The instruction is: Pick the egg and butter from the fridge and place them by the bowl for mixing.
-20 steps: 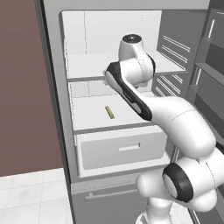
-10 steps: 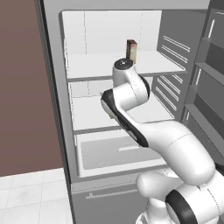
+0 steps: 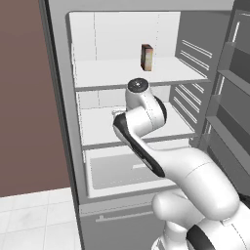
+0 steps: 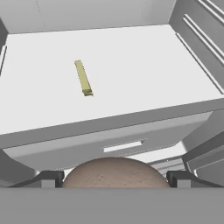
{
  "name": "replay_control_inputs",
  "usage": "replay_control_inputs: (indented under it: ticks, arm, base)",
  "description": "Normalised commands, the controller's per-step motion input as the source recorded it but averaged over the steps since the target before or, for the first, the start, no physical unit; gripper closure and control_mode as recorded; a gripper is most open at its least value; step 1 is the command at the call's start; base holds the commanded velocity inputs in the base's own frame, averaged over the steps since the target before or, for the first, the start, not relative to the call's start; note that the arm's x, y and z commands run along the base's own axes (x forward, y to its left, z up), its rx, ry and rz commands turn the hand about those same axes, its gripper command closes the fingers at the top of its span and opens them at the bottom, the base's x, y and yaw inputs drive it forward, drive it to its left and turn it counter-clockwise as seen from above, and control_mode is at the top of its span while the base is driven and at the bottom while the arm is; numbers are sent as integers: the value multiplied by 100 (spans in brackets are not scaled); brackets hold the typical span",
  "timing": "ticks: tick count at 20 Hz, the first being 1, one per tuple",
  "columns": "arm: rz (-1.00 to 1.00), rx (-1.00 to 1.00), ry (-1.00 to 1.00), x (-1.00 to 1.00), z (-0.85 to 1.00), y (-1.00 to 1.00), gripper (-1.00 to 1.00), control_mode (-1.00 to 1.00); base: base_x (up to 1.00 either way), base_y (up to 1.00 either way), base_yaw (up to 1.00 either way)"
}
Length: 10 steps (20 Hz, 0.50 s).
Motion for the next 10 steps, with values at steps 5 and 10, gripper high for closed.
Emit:
replay_control_inputs:
  ticks: [5, 10]
  arm:
    - [0, 0, 0, 0, 0, 0, 100, -100]
    - [0, 0, 0, 0, 0, 0, 100, 100]
  base:
    - [0, 0, 0]
    - [0, 0, 0]
